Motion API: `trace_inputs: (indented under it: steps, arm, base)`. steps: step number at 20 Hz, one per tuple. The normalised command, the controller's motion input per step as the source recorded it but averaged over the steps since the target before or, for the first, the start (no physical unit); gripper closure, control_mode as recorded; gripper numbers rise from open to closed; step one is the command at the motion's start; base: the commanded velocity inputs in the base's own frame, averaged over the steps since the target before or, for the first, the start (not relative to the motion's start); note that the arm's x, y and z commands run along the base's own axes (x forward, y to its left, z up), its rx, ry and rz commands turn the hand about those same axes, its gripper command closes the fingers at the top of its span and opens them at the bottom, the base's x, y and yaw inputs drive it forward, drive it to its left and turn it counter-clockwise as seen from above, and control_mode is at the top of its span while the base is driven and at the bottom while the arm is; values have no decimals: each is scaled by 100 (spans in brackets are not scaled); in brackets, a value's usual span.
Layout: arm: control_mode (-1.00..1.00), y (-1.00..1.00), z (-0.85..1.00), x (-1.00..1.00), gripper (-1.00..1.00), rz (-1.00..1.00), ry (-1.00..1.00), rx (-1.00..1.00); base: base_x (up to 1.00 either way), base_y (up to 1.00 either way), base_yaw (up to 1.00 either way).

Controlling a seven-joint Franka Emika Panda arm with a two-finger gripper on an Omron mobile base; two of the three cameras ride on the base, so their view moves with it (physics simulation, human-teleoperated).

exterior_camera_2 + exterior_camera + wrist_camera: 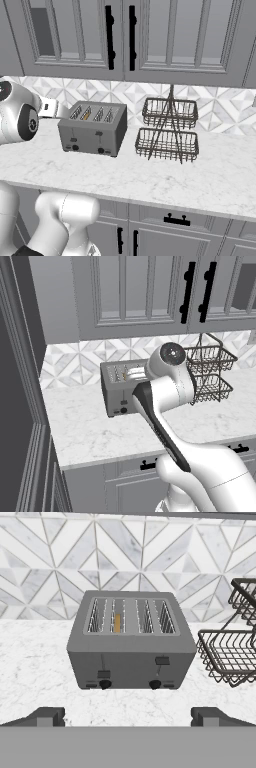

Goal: Start the toaster. Once the lever pops up, take the bread to the plate on the dining counter.

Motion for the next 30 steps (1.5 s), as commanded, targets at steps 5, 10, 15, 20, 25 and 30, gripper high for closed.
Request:
trace_inputs:
  steps: [5, 10, 15, 20, 25, 30]
  arm:
    - [-100, 0, 0, 0, -100, 0, 0, 0]
    - [-100, 0, 0, 0, -100, 0, 0, 0]
    - [-100, 0, 0, 0, -100, 0, 0, 0]
    - [-100, 0, 0, 0, -100, 0, 0, 0]
    - [-100, 0, 0, 0, -100, 0, 0, 0]
    - [-100, 0, 0, 0, -100, 0, 0, 0]
  base:
    - [0, 0, 0]
    - [0, 0, 0]
    - [0, 0, 0]
    - [0, 0, 0]
    - [0, 0, 0]
    - [0, 0, 0]
